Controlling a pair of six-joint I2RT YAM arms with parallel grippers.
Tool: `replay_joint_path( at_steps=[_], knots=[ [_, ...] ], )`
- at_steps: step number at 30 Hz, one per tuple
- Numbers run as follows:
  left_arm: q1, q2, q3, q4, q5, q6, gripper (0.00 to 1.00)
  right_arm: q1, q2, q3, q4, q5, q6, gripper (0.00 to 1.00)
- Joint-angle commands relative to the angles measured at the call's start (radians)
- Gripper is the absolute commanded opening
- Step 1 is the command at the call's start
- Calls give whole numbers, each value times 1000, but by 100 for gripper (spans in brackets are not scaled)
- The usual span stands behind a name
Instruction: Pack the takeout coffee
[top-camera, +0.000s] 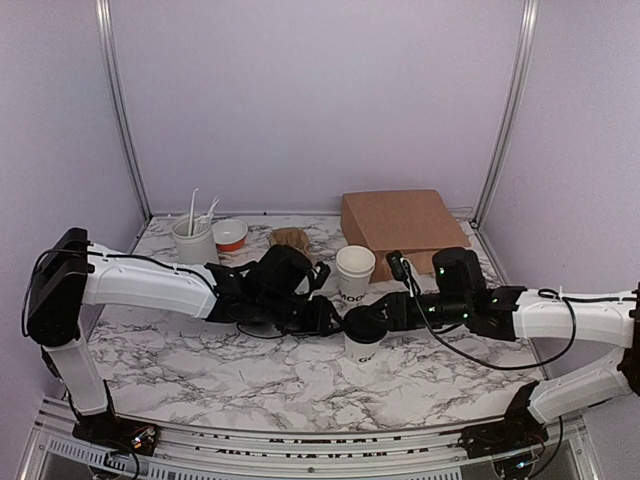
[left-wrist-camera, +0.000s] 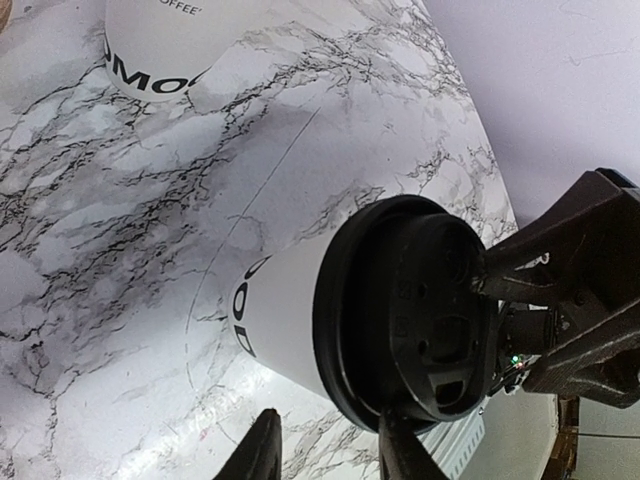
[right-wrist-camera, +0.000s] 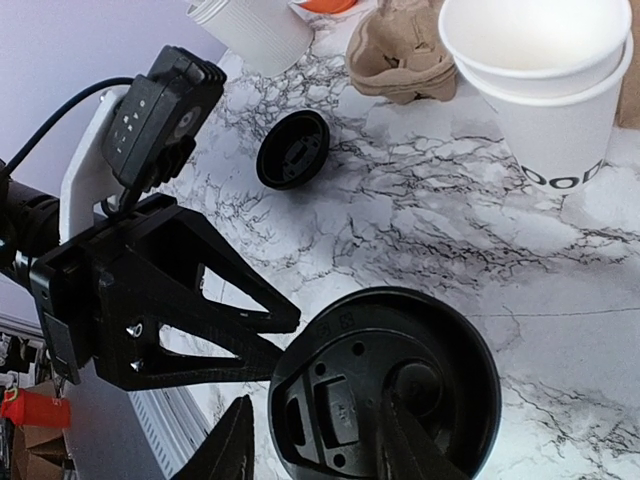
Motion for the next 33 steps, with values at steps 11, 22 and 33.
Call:
replay_joint_path(
  at_steps=[11, 22, 33],
  knots=[
    [-2, -97, 81, -114, -47, 75, 34, -75, -78, -41, 168, -113, 150, 20],
    [4, -25, 113, 11, 58, 38, 26, -90, -69, -131, 392, -173, 290, 0],
    [27, 30, 96, 94, 119, -20, 0, -97, -83, -130, 400, -172, 300, 0]
  ],
)
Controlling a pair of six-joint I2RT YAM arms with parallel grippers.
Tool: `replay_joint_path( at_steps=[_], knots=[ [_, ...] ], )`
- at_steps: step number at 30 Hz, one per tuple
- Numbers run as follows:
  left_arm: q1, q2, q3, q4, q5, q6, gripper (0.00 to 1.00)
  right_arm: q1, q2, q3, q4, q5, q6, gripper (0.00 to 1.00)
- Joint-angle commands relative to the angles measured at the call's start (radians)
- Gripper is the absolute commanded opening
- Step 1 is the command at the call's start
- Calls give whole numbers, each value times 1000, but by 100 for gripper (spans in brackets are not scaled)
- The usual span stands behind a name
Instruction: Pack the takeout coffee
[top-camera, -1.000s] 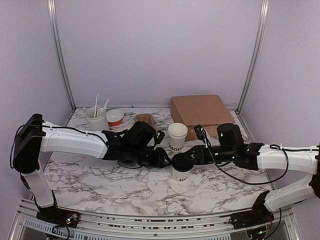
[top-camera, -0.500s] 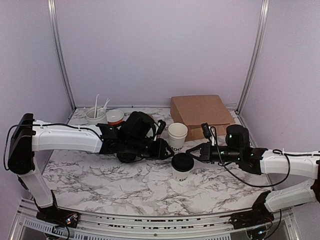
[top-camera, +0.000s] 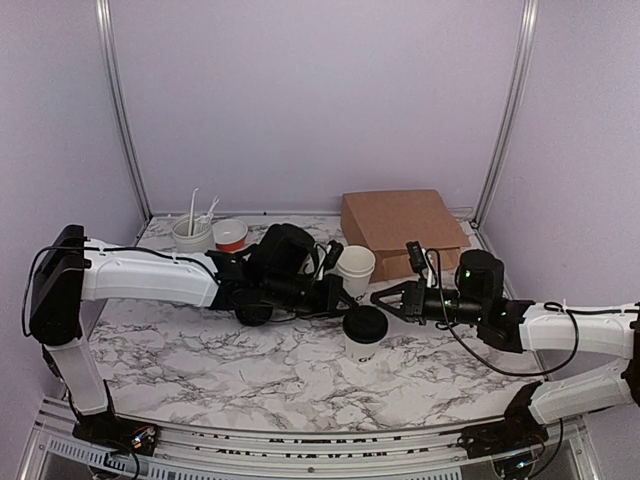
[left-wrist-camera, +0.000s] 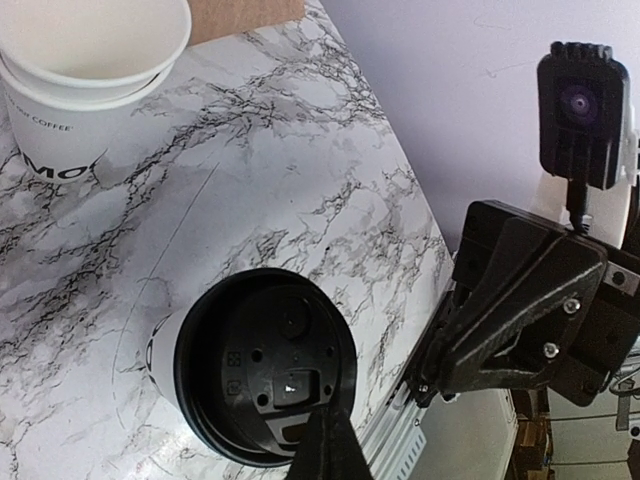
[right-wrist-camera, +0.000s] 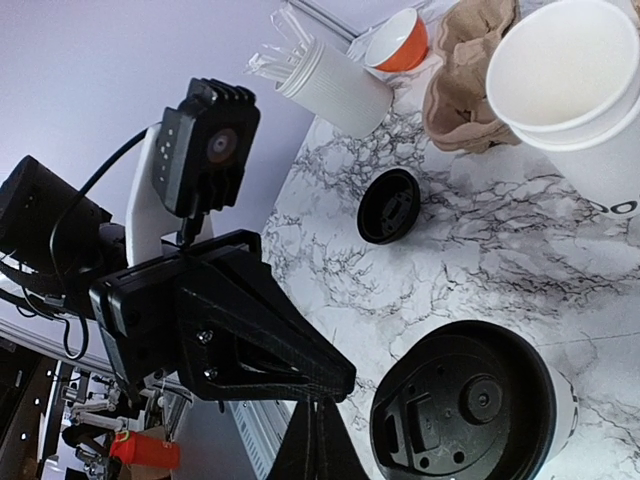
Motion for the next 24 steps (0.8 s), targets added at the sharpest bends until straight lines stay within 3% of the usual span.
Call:
replay_joint_path(
  at_steps=[1, 15, 24],
  knots=[
    [13, 33, -4, 38, 23, -17, 0, -14, -16, 10, 45, -11, 17, 0],
    [19, 113, 21, -13, -5, -6, 0, -46, 156, -154, 256, -40, 101, 0],
    [19, 102, 23, -19, -2, 4, 0, -49, 82, -27, 85, -23, 45, 0]
  ],
)
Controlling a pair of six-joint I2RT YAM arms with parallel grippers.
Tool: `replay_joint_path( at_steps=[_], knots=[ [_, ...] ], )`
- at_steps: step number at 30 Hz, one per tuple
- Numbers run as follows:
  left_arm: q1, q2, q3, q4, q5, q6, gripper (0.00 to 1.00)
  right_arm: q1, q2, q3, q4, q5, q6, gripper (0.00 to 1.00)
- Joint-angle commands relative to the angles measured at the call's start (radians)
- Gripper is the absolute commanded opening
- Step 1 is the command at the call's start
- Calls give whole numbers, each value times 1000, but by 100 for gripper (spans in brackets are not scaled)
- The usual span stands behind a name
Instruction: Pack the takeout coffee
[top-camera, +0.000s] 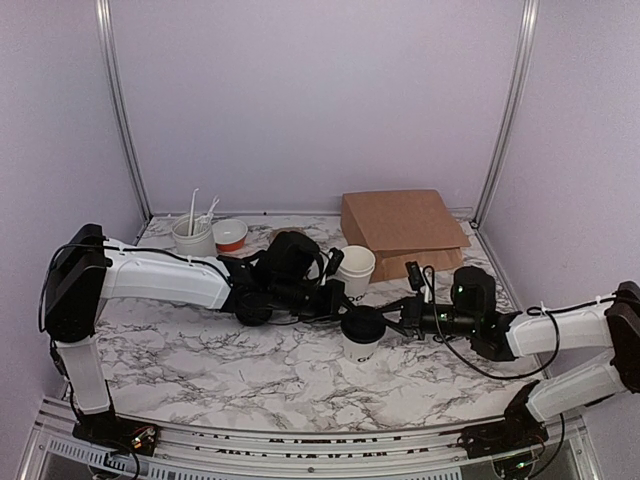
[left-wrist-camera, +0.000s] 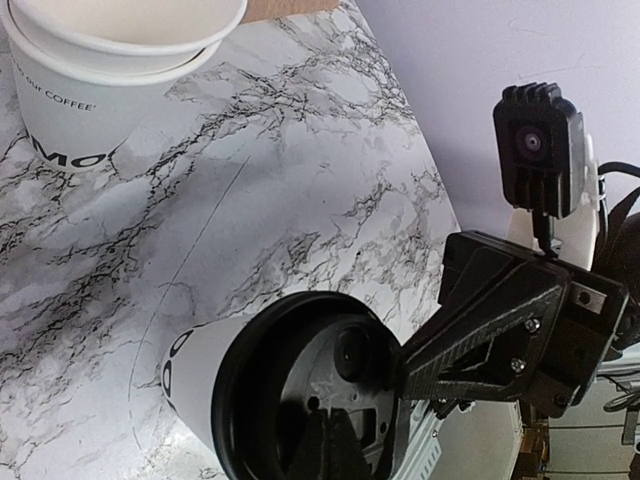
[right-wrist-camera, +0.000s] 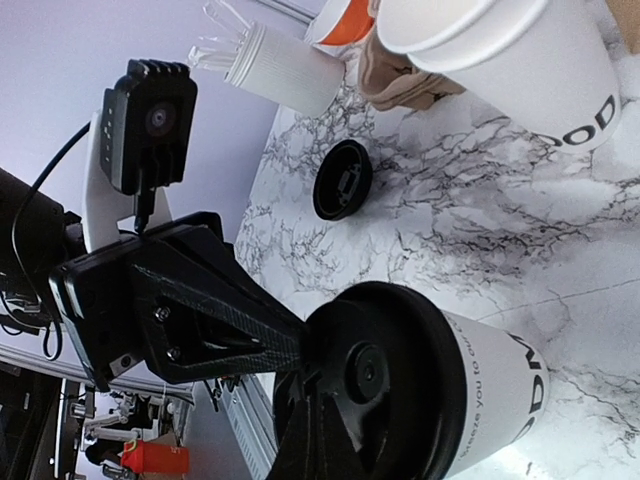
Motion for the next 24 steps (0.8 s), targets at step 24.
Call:
replay_joint_path(
  at_steps=[24],
  knots=[
    [4, -103, -7, -102, -71, 55, 0, -8, 129, 177, -127, 11, -27, 0]
  ],
)
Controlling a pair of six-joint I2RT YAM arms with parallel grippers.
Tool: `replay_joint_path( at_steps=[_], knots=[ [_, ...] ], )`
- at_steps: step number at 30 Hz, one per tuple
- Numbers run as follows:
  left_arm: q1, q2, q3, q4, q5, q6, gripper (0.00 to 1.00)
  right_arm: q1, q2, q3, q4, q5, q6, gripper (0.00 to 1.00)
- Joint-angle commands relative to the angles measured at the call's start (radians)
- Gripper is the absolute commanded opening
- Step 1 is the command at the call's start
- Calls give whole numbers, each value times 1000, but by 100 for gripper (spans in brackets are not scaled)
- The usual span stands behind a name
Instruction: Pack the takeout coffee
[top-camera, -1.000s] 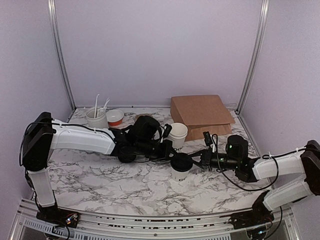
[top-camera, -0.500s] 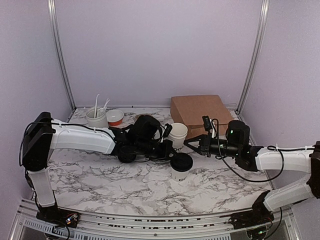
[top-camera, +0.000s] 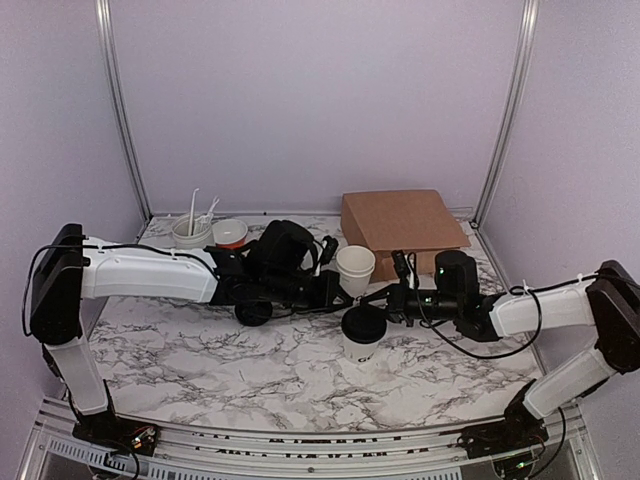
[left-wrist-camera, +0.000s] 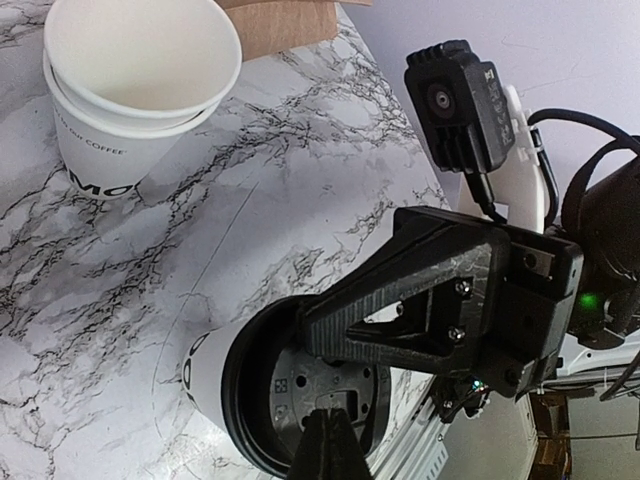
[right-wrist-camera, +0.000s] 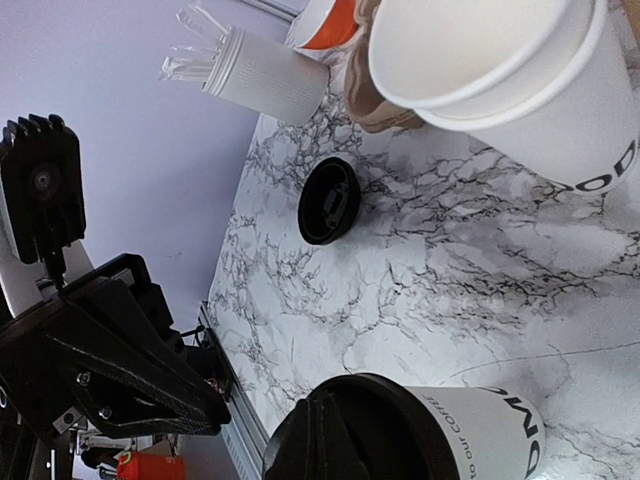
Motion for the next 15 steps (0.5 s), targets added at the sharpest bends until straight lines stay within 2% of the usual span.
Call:
replay_joint_path(
  at_steps=[1, 10, 15],
  knots=[
    [4, -28, -21, -22, -3, 15, 0, -4, -33, 16, -51, 11, -4, 0],
    [4, -43, -36, -22, -11, 15, 0, 7, -120, 131, -165, 26, -59, 0],
    [4, -54, -47, -21, -18, 12, 0, 21, -72, 108, -219, 43, -80, 0]
  ],
)
